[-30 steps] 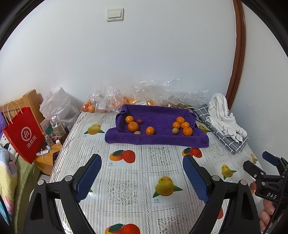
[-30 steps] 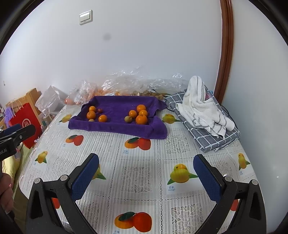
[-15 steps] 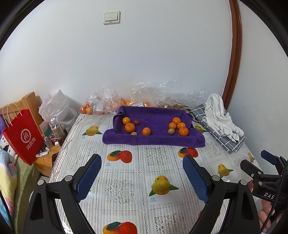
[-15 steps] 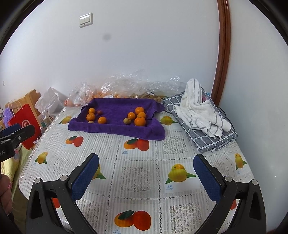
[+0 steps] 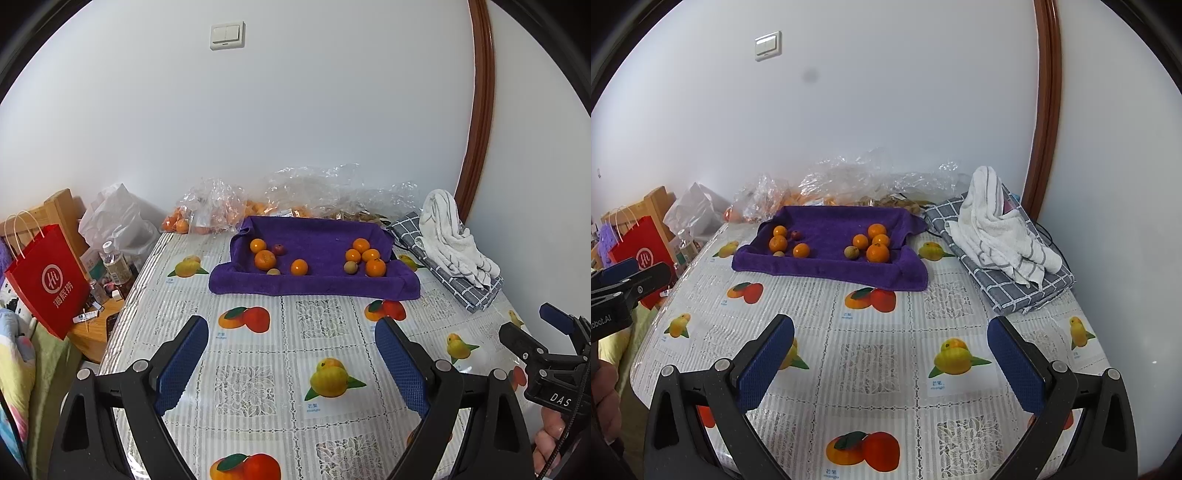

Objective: Organize fruits

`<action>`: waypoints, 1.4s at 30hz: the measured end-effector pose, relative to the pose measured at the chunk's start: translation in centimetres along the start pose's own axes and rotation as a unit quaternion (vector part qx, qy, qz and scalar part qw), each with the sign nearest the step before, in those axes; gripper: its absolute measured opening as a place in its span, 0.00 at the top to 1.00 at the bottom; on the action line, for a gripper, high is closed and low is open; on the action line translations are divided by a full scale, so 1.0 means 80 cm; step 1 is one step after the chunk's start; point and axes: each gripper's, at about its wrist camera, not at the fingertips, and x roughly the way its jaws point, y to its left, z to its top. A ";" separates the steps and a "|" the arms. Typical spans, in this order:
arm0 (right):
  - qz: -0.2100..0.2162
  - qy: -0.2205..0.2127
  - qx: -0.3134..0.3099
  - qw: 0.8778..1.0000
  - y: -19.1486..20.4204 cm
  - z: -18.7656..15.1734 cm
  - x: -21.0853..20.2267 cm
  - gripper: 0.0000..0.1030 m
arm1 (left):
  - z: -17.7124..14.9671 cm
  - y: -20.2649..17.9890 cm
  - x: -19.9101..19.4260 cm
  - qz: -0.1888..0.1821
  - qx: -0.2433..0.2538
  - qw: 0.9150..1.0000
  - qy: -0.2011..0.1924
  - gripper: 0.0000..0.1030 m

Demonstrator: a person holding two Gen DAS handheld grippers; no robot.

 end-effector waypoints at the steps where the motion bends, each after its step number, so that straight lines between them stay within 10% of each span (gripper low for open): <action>1: 0.000 0.000 0.000 1.000 0.000 0.000 0.000 0.00 | 0.000 0.000 0.000 -0.001 0.000 1.000 0.000 0.11; 42: 0.005 -0.006 0.004 1.000 0.003 0.000 -0.006 0.00 | 0.002 0.008 -0.006 0.003 -0.005 1.000 -0.004 0.11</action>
